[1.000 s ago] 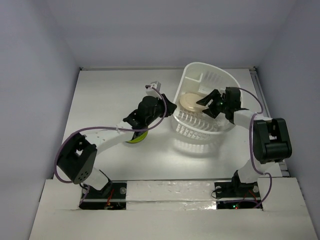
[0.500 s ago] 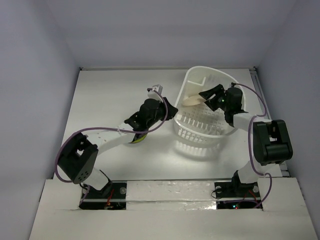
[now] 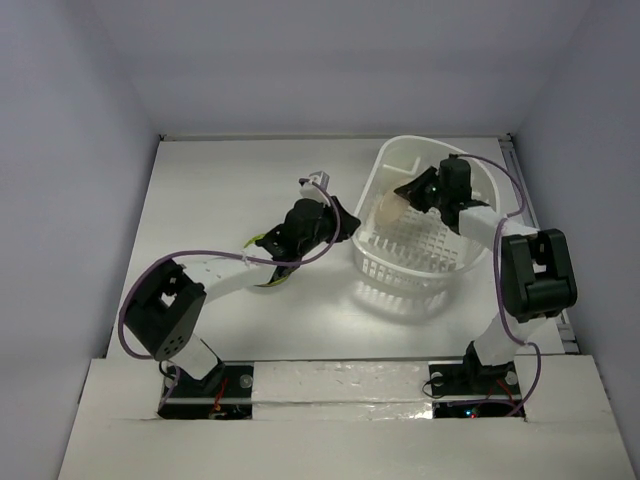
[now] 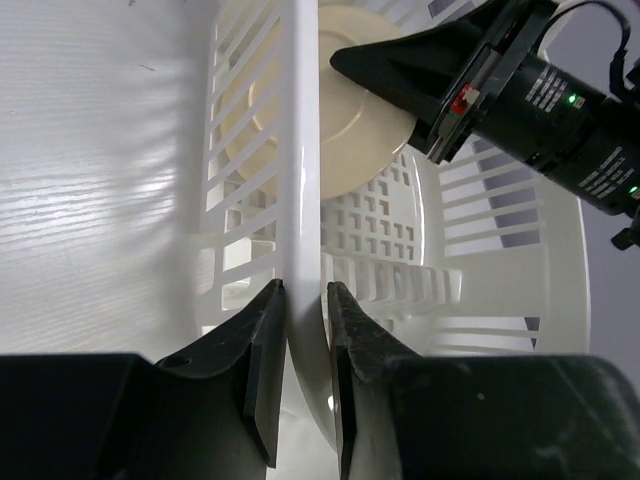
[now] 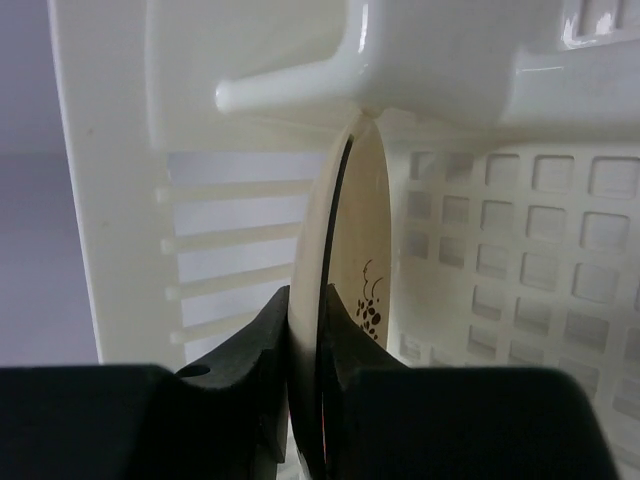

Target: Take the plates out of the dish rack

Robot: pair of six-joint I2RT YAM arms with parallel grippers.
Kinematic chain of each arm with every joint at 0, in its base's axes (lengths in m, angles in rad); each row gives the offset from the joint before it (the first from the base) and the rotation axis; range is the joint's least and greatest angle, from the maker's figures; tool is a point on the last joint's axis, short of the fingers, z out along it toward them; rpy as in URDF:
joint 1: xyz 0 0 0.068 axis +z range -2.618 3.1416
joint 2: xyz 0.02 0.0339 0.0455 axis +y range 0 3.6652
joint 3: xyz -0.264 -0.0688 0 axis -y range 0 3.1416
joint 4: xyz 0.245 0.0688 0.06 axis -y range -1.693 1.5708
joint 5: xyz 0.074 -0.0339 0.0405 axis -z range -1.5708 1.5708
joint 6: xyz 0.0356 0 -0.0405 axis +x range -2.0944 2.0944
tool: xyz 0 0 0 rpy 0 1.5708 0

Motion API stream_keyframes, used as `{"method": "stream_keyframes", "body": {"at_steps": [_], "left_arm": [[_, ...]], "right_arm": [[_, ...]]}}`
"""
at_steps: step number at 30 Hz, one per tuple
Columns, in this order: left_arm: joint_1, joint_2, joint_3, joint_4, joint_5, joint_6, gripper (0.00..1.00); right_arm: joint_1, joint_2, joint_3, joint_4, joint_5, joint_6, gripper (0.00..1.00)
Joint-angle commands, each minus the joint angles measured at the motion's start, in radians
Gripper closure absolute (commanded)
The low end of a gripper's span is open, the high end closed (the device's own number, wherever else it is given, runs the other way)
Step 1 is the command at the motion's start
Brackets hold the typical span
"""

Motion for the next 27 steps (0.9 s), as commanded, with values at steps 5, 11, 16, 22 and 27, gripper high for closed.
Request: {"method": "stream_keyframes", "body": {"at_steps": [5, 11, 16, 22, 27], "left_arm": [[-0.029, 0.018, 0.074, 0.097, -0.039, -0.037, 0.68], [-0.029, 0.049, 0.190, 0.042, -0.072, 0.012, 0.16], [-0.020, -0.013, 0.235, -0.035, -0.137, 0.078, 0.01], [0.000, -0.195, 0.233, -0.147, -0.292, 0.174, 0.01], [0.009, -0.413, 0.214, -0.272, -0.443, 0.228, 0.01]], "right_arm": [[0.006, -0.070, 0.262, -0.393, 0.177, -0.299, 1.00], [0.006, -0.148, 0.357, -0.574, 0.236, -0.437, 1.00], [0.006, -0.259, 0.388, -0.633, 0.265, -0.460, 1.00], [0.114, -0.397, 0.493, -0.648, 0.265, -0.540, 1.00], [0.329, -0.394, 0.604, -0.642, 0.300, -0.623, 1.00]]}}
